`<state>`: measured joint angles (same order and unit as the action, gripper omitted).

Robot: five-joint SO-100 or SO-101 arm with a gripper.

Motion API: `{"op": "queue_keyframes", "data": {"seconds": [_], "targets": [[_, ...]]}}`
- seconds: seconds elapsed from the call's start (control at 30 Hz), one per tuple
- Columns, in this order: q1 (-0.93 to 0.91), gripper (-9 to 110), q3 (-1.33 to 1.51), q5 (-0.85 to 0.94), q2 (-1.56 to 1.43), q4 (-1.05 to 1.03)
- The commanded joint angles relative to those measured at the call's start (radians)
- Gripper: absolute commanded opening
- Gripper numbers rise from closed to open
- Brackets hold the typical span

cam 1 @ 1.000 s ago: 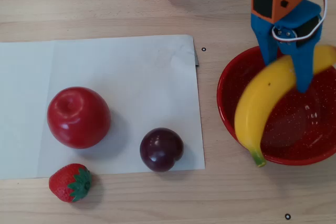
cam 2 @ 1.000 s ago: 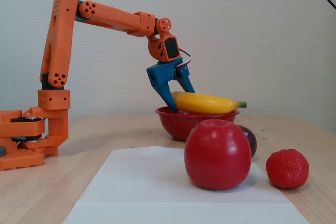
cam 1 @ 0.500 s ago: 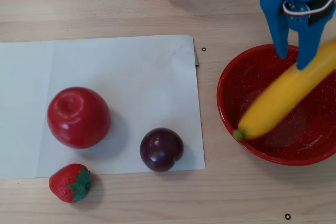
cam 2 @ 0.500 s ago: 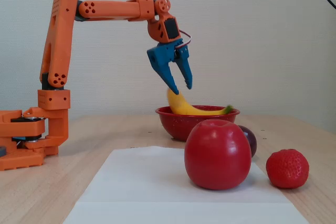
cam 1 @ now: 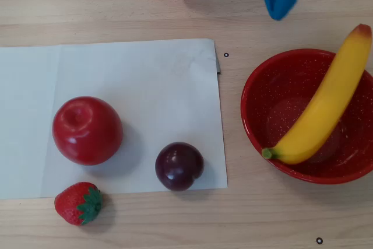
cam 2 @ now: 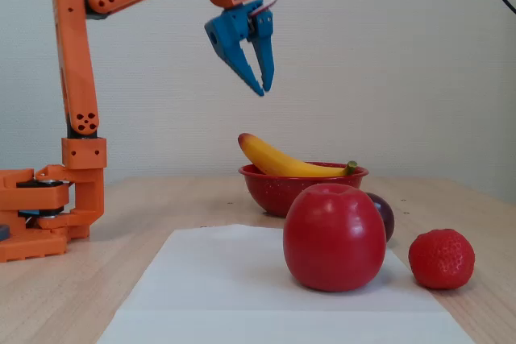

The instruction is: Grasp the banana and put it in the red bowl

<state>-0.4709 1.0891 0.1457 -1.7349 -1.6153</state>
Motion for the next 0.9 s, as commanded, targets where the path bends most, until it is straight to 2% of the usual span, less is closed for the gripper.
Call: {"op": "queue_keyframes", "data": {"seconds": [0.0, 0.3, 0.43, 0.87], "targets": [[0.061, 0, 0.043, -0.012, -0.207, 0.040], [0.258, 0, 0.476, 0.054, -0.578, 0.204], [0.345, 0, 0.716, 0.075, -0.726, 0.362], [0.456, 0, 1.476, 0.089, -1.197, 0.833]]}}
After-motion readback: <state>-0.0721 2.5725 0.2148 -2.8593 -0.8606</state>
